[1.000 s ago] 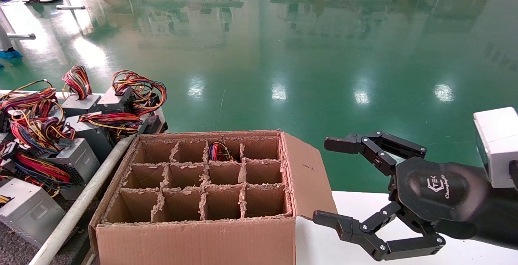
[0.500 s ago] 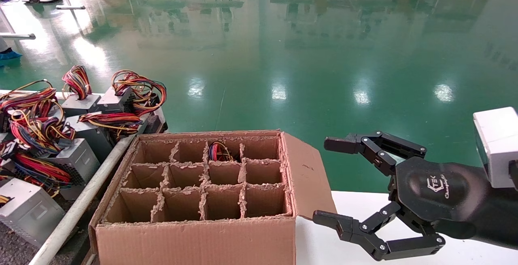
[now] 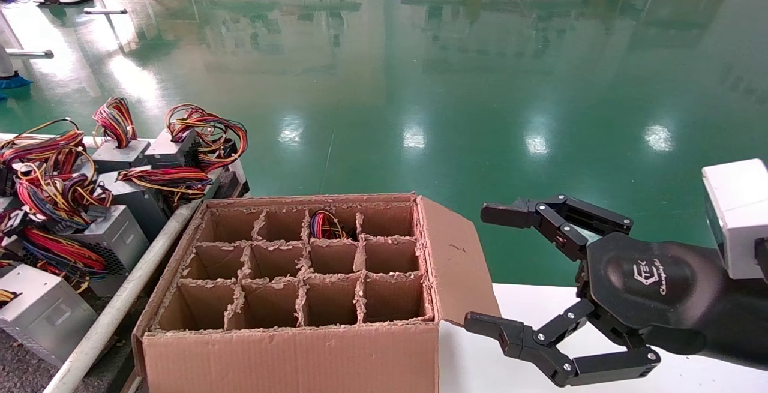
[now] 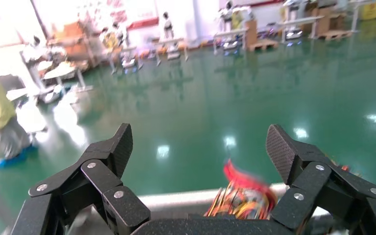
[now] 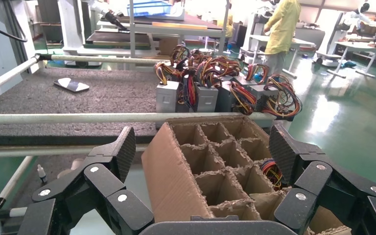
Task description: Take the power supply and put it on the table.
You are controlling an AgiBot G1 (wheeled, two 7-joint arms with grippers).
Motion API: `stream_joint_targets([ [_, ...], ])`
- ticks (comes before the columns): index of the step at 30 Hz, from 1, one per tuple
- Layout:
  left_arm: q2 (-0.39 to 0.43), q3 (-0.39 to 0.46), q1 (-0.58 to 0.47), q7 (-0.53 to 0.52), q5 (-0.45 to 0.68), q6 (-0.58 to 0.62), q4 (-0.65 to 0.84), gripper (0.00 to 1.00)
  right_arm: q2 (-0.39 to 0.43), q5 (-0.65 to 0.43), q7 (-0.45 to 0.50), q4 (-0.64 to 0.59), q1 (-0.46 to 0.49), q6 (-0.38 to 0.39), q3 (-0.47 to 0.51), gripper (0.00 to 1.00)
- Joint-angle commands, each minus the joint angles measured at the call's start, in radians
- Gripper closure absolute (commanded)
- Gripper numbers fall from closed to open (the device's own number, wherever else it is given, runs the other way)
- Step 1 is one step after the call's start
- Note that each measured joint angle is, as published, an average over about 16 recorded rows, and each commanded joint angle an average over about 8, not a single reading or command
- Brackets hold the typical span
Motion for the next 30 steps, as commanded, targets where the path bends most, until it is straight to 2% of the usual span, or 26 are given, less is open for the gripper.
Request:
stream_joint_targets([
  [1, 0.023, -0.019, 0.012, 0.003, -0.025, -0.014, -0.016, 0.0, 0.0, 0.0, 0.0, 0.0, 0.0, 0.0, 0.0, 0.0],
  [11, 0.077, -0.069, 0.076, -0.057, -0.091, 0.02, -0.111, 0.0, 0.0, 0.0, 0.0, 0.0, 0.0, 0.0, 0.0, 0.0],
  [30, 0.063, -0.115, 0.369, -0.207, -0.187, 0.129, -0.547, 0.0, 0.0, 0.0, 0.0, 0.0, 0.0, 0.0, 0.0, 0.0],
])
